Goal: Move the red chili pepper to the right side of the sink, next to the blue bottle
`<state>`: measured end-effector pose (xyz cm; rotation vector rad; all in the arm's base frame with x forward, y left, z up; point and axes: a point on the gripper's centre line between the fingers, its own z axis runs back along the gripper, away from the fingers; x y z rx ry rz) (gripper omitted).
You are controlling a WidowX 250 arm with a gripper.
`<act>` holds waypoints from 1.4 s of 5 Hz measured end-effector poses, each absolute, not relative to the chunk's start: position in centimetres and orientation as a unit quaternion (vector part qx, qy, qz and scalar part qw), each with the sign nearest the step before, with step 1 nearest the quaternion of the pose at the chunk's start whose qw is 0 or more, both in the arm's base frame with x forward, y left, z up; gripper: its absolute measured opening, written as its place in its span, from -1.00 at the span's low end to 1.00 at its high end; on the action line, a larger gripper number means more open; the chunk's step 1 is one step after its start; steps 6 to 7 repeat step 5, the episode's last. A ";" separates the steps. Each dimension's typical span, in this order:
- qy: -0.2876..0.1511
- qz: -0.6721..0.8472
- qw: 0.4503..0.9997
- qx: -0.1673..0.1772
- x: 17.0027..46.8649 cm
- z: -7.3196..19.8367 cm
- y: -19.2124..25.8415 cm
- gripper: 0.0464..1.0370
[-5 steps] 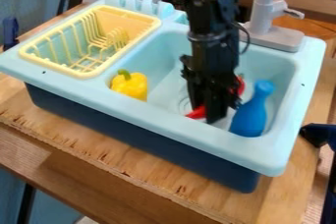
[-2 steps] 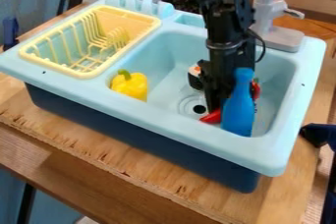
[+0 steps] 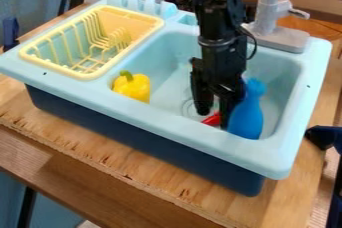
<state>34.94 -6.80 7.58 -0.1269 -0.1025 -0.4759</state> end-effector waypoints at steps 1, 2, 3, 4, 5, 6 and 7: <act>-0.070 -0.225 0.969 -0.073 35.0 9.0 -6.8 0.93; -0.090 -0.211 0.970 -0.081 35.2 10.4 -6.0 0.93; -0.128 -0.193 0.969 -0.089 35.0 13.7 -5.4 0.93; -0.153 -0.164 0.972 -0.063 33.8 17.4 -4.3 0.93; -0.143 -0.039 0.988 -0.042 30.7 21.0 -0.3 0.93; -0.143 -0.039 0.988 -0.042 30.7 21.0 -0.3 0.93; -0.143 -0.039 0.988 -0.042 30.7 21.0 -0.3 0.93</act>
